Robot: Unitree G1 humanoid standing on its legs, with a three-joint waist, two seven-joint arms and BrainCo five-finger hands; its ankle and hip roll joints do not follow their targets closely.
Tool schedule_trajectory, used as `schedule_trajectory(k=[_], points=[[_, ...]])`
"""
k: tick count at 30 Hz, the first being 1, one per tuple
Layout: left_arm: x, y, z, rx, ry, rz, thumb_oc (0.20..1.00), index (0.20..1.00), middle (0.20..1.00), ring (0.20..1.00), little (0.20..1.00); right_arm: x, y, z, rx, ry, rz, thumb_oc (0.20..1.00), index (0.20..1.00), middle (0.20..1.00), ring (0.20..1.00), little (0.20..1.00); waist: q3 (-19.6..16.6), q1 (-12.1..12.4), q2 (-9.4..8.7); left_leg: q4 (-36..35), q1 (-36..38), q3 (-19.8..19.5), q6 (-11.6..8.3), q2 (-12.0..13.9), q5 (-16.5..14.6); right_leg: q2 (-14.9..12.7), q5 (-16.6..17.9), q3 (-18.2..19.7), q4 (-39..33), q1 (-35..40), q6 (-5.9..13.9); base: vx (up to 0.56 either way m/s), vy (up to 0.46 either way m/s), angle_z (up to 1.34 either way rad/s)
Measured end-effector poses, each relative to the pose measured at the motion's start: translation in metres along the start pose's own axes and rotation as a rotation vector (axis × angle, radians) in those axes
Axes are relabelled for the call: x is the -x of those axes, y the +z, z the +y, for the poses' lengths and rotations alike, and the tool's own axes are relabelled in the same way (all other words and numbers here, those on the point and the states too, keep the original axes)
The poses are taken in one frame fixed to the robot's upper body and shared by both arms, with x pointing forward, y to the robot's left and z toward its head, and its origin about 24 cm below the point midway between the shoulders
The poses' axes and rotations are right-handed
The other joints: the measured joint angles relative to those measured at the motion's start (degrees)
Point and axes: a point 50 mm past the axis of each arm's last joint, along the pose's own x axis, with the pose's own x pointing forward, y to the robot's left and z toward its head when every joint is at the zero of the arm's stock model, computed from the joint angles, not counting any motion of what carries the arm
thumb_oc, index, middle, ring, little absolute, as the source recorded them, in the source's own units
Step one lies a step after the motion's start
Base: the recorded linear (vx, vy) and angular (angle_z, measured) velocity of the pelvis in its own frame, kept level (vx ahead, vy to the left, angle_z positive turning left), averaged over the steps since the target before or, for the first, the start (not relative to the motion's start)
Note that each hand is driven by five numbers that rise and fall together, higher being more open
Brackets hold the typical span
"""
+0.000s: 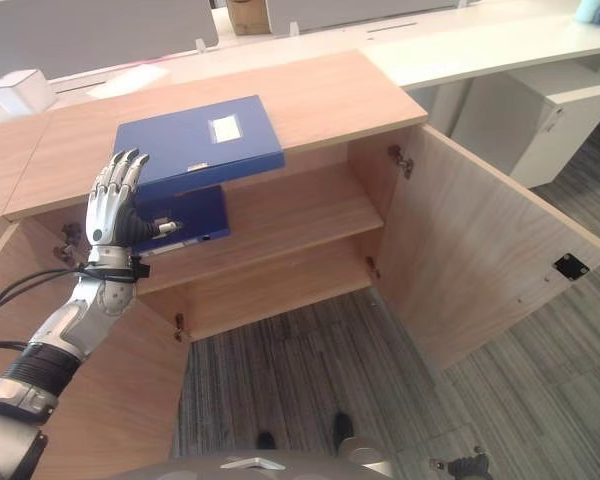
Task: Put the empty folder in the office cabinet
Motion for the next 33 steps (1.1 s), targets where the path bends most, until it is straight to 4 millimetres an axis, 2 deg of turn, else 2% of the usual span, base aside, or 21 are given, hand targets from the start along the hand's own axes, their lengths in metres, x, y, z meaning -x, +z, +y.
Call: schedule_trajectory(k=[9,12,14,21,28,33], points=[[-0.018,0.001,0.004,-0.095,-0.019,-0.046,1.000,1.000,1.000,1.000,1.000,0.000,-0.003,-0.001,0.002,-0.003,0.013,1.000,1.000,1.000,1.000,1.000,-0.3,-0.2,0.43,0.0,0.0,0.7,-0.02,0.0,0.0,0.0,0.2,0.5,0.0,-0.3,-0.10,0.00,0.000,-0.02],[-0.037,-0.004,0.016,-0.275,-0.065,-0.116,1.000,1.000,1.000,1.000,1.000,0.000,-0.004,-0.003,-0.012,-0.007,0.015,1.000,1.000,1.000,1.000,1.000,-0.6,-0.3,0.47,0.0,-0.4,0.9,-0.01,0.0,0.0,0.0,0.3,0.8,0.1,-0.7,-0.13,-0.01,0.003,-0.05],[-0.046,-0.006,0.023,-0.329,-0.063,-0.121,1.000,1.000,1.000,1.000,1.000,0.000,-0.006,-0.003,-0.016,-0.009,0.016,1.000,1.000,1.000,1.000,1.000,-1.7,-0.5,0.68,0.0,-1.3,1.0,-0.01,0.0,0.0,0.0,0.4,1.0,0.1,-1.7,-0.05,-0.01,0.003,-0.02],[-0.055,-0.014,0.024,-0.387,-0.088,-0.095,1.000,1.000,1.000,1.000,1.000,0.000,-0.002,-0.004,-0.046,-0.013,0.006,1.000,1.000,1.000,1.000,1.000,-1.9,-1.6,0.67,0.0,-3.3,1.2,-0.17,-0.1,0.1,0.0,1.1,1.1,0.2,-3.8,-0.16,-0.06,0.003,-0.02],[-0.064,-0.014,0.032,-0.405,-0.069,-0.087,1.000,1.000,1.000,1.000,1.000,-0.002,0.007,-0.005,-0.060,-0.016,-0.016,1.000,1.000,1.000,1.000,1.000,-0.4,-2.0,-0.63,0.3,-7.5,1.3,-0.36,-0.1,1.4,0.0,2.5,1.2,0.4,-8.2,-0.32,-0.08,-0.003,-0.02],[-0.067,-0.011,0.036,-0.397,-0.030,-0.097,1.000,1.000,1.000,1.000,1.000,-0.002,0.014,-0.005,-0.063,-0.018,-0.032,1.000,1.000,1.000,1.000,1.000,2.3,-1.8,-1.84,0.2,-9.9,1.2,-1.02,0.0,1.8,0.0,3.0,1.2,0.4,-10.4,0.04,-0.06,0.007,0.02]])
